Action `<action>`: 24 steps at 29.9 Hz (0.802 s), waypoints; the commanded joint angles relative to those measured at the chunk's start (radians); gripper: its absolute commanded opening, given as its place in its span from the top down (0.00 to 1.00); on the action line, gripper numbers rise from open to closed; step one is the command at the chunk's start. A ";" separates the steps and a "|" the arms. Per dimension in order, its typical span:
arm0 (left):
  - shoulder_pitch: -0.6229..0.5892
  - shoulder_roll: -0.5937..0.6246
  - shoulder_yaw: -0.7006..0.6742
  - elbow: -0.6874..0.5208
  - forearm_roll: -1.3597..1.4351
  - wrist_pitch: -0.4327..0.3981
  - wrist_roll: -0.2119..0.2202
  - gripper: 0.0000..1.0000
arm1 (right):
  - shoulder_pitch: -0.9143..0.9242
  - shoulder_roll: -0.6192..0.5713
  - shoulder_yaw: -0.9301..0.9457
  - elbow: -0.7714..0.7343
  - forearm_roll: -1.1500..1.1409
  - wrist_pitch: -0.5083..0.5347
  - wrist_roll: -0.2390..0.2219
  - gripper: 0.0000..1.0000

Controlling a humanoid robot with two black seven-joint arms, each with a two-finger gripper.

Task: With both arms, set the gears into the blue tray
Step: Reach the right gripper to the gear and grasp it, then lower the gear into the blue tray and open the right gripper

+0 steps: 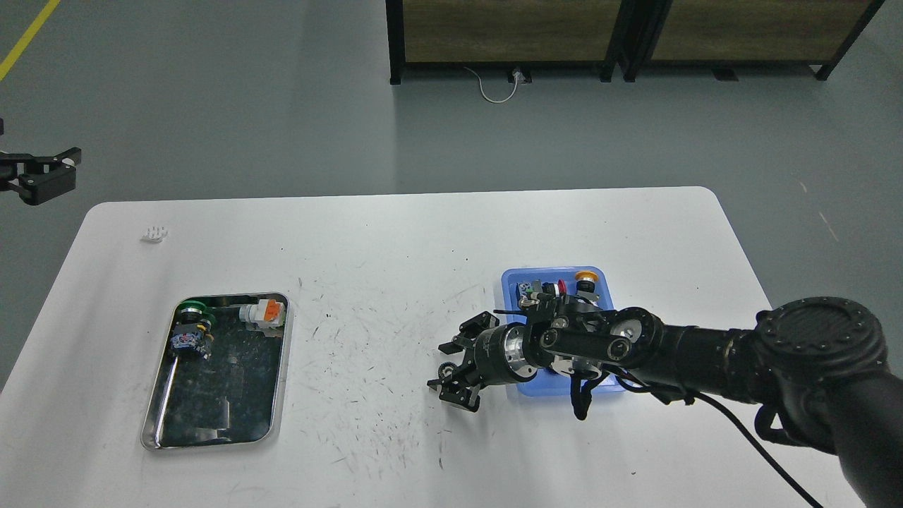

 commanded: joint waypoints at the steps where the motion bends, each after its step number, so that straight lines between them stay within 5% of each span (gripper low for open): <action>1: 0.000 0.001 0.002 0.000 0.000 0.001 0.000 0.03 | 0.000 -0.001 0.000 0.000 -0.002 0.025 -0.005 0.60; 8: 0.000 0.003 0.002 0.002 0.002 0.001 0.000 0.03 | 0.002 -0.007 0.000 0.005 -0.006 0.034 -0.011 0.71; 24: 0.008 0.020 0.002 0.002 0.002 0.001 0.000 0.03 | 0.055 -0.177 0.092 0.069 -0.003 0.041 -0.005 0.71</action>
